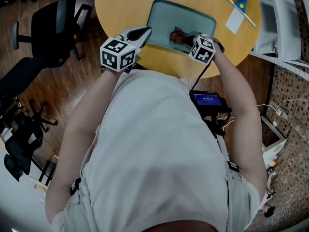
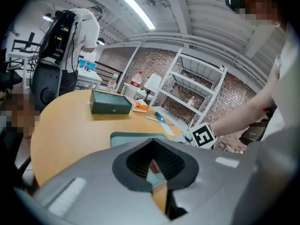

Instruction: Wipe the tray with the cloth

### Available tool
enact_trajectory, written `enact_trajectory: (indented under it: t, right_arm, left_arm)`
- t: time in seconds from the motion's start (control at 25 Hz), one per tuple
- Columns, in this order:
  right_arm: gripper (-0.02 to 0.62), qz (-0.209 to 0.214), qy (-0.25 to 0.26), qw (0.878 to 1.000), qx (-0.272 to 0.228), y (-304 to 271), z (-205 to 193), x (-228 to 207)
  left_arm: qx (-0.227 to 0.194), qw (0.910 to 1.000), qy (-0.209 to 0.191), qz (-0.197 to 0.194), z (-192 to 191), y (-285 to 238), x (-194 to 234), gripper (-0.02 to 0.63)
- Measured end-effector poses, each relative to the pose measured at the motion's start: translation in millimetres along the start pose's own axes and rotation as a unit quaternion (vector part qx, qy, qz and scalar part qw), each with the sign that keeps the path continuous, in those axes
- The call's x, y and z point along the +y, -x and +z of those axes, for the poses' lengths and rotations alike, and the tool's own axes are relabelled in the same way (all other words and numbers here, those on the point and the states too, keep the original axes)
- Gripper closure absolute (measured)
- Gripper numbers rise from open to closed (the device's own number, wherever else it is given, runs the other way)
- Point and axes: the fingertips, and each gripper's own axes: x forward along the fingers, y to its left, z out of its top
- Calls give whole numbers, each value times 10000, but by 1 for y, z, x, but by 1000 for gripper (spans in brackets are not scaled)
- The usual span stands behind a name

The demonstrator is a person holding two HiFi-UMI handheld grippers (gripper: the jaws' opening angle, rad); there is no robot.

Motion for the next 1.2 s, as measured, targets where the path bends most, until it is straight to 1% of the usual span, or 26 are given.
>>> enact_trajectory:
  t: [0.2, 0.36, 0.6, 0.72, 0.88, 1.08, 1.2]
  right_arm:
    - [531, 367, 170, 9992, 66, -7, 0, 28]
    - [531, 381, 199, 9991, 22, -8, 6, 30]
    - [531, 459, 391, 9980, -208, -6, 39, 29]
    - [531, 478, 466, 9976, -199, -7, 45, 29]
    - [531, 343, 407, 9985, -123, -3, 41, 11]
    - [531, -35, 165, 9999, 1, 13, 34, -31]
    - [531, -229, 81, 9997, 100, 20, 27, -48]
  left_arm:
    - [-24, 10000, 53, -15, -4, 0, 3, 606]
    - [-27, 9999, 107, 5, -6, 2, 4, 606]
    - [-42, 9999, 143, 62, -6, 10, 0, 606]
    - [-72, 9998, 177, 87, -6, 15, -1, 606]
    - [-104, 9997, 207, 106, -5, 19, -2, 606]
    - [-116, 9997, 206, 101, -2, 24, -7, 606]
    - [-69, 9998, 182, 96, -7, 26, -13, 606]
